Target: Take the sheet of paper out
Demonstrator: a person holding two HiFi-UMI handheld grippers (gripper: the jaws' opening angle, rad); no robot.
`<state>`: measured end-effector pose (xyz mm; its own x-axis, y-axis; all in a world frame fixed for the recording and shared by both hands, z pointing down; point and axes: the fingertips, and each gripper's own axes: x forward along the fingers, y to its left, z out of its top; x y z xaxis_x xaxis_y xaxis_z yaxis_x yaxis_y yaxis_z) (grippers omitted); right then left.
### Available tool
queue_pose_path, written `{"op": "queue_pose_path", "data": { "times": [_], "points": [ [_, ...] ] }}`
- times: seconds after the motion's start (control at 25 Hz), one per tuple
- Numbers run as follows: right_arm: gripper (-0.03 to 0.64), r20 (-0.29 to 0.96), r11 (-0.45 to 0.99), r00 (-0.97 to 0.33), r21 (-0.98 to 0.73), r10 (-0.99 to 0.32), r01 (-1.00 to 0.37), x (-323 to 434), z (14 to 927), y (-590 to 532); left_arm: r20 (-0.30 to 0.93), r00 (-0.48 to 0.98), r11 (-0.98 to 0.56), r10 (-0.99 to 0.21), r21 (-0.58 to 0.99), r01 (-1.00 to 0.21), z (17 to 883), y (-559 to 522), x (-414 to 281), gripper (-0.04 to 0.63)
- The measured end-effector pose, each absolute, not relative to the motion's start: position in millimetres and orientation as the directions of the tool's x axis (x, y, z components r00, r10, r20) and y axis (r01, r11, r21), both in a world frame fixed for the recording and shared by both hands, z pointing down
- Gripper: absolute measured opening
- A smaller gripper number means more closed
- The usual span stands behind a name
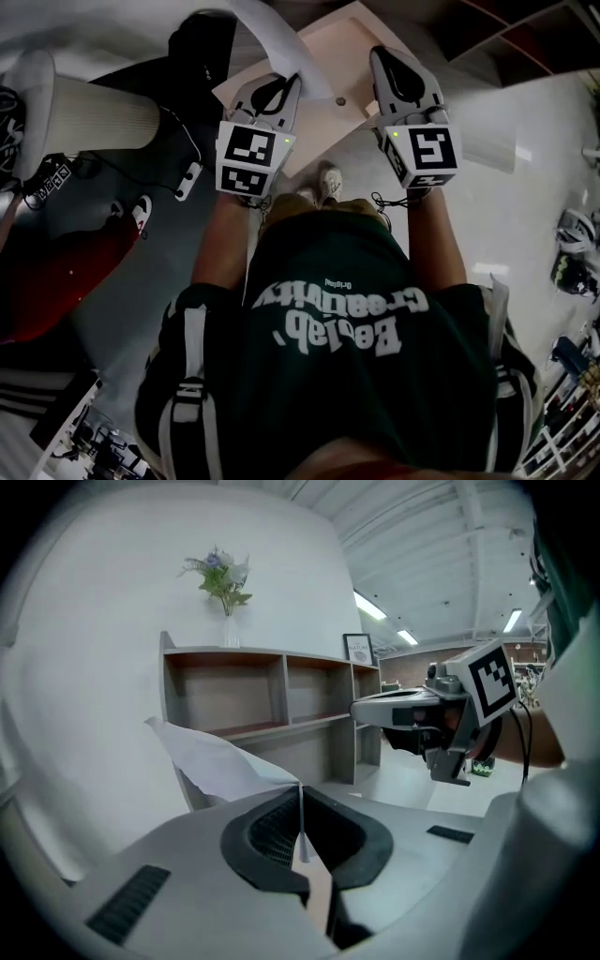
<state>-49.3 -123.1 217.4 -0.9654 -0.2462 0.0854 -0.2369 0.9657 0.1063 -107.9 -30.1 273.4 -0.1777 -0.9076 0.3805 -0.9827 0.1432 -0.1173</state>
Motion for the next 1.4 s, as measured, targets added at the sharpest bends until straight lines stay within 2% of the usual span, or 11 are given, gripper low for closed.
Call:
{"op": "queue_pose_path", "data": {
  "times": [0.44, 0.68, 1.4],
  "points": [
    [0.034, 0.044, 0.917, -0.926, 0.169, -0.374, -0.362, -8, 204, -81, 0.194, -0.205, 0.178, -0.959, -0.148, -0.973, 242, -4, -77, 0.018],
    [0.034, 0.020, 0.889, -0.898, 0.149, -0.439, -0.432, 33, 199, -98, 0.111, -0.233, 0.210, -0.966, -0.186, -0.960, 220, -14, -54, 0.018],
    [0.034, 0.018, 0.926, -0.932, 0.119, -0.363, -0.359, 99, 220, -157, 0.076, -0.343, 0.319, -0.936, -0.228, -0.920, 222, -59, 7, 0.018]
  ]
}}
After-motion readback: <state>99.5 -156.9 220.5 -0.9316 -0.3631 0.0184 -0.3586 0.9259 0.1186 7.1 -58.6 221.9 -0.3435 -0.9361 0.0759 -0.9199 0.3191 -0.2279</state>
